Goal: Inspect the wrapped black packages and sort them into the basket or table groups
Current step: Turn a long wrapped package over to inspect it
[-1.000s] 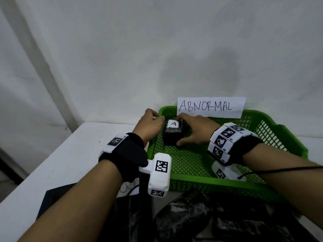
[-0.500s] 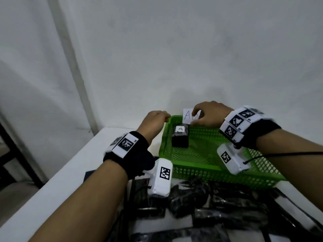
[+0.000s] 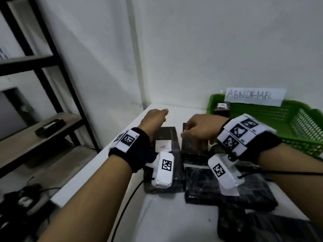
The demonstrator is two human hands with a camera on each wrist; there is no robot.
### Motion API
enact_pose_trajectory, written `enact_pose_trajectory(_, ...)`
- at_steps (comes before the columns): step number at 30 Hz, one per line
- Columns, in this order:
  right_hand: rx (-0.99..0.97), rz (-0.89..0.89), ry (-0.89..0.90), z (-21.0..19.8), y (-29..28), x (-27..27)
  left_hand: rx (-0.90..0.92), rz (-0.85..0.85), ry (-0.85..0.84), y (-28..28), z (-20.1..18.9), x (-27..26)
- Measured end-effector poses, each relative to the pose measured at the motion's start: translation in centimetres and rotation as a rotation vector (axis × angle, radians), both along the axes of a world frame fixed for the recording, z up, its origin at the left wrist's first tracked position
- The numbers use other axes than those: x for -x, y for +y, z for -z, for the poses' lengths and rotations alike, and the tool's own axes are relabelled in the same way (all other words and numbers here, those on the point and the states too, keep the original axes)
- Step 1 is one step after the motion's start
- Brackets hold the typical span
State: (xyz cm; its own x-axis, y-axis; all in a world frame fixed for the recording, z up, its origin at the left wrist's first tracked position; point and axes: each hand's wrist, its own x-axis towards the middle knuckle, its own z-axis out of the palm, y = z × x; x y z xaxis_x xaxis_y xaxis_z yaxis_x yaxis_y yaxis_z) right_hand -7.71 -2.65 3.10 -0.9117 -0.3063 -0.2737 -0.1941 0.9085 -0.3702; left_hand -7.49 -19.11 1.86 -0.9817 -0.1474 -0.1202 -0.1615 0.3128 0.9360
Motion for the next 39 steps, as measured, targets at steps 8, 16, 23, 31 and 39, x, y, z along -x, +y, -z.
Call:
enact_pose_trajectory(8,-0.06,0.048,0.074,3.5,-4.6,-1.1,-0.077,-0.017,-0.275,-5.1,3.4,-2.9)
enact_pose_trajectory(16,0.31,0.126,0.074,3.2,-5.6,-2.5,0.012,-0.043,-0.217,-6.6,2.5,-2.8)
enact_pose_trajectory(23,0.734,0.193,0.163,2.2,-4.2,-2.9,-0.438,-0.238,0.092,-6.3,2.5,-3.9)
enact_pose_trajectory(31,1.241,0.336,-0.032,-0.1,4.6,-5.6,-0.633,-0.029,0.327,2.1,-2.0,-3.6)
enact_pose_trajectory(39,1.676,0.635,0.355,-0.9,16.8,-7.2,-0.691,0.231,0.312,10.5,-0.9,-1.8)
